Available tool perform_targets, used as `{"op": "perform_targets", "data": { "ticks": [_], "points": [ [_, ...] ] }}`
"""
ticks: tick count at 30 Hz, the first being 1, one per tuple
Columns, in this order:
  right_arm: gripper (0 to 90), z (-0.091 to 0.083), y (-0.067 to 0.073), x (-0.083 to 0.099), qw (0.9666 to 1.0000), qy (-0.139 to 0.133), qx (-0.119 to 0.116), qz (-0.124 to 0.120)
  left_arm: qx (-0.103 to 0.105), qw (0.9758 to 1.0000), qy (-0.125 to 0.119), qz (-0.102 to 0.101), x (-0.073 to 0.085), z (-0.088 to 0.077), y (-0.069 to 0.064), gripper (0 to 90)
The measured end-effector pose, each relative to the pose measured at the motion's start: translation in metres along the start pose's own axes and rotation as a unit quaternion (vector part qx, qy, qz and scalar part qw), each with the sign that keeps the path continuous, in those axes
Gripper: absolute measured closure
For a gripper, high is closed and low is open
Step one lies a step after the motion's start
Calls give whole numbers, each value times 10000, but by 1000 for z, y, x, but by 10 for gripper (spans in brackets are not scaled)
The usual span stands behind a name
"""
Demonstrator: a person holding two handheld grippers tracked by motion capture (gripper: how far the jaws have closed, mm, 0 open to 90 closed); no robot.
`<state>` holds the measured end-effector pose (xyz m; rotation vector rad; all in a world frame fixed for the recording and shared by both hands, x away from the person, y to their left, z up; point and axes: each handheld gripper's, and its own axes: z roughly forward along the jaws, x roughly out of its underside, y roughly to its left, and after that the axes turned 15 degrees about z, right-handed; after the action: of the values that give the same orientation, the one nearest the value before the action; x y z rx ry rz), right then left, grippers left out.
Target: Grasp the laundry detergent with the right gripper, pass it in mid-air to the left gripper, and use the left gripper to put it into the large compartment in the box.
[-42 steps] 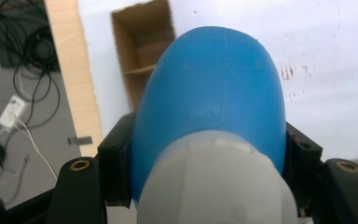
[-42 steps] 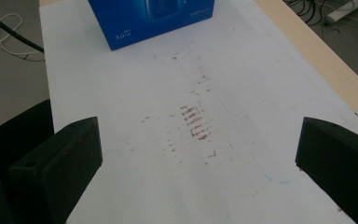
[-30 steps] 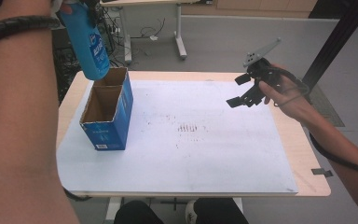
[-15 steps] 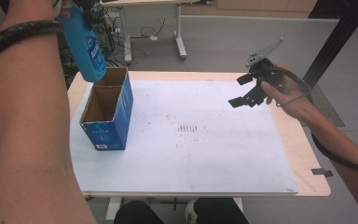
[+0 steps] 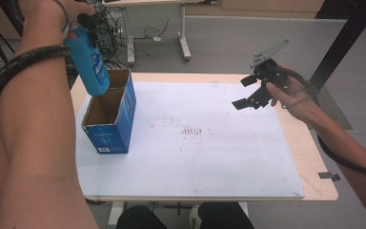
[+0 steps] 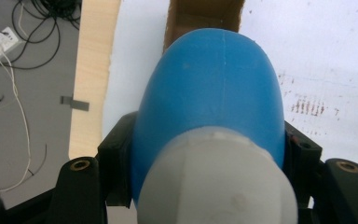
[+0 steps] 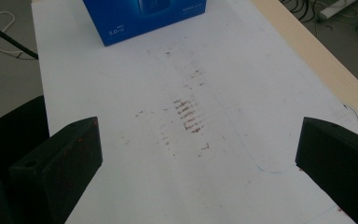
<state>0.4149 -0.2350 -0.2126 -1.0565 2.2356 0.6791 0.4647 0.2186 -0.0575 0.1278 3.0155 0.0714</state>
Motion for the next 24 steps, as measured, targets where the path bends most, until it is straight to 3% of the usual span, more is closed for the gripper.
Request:
{"op": "perform_targets", "data": {
  "ticks": [24],
  "points": [
    [2, 4, 3, -4, 10000, -26, -27, -4, 138, 9993, 308, 151, 4, 80, 2, 363]
  ]
}}
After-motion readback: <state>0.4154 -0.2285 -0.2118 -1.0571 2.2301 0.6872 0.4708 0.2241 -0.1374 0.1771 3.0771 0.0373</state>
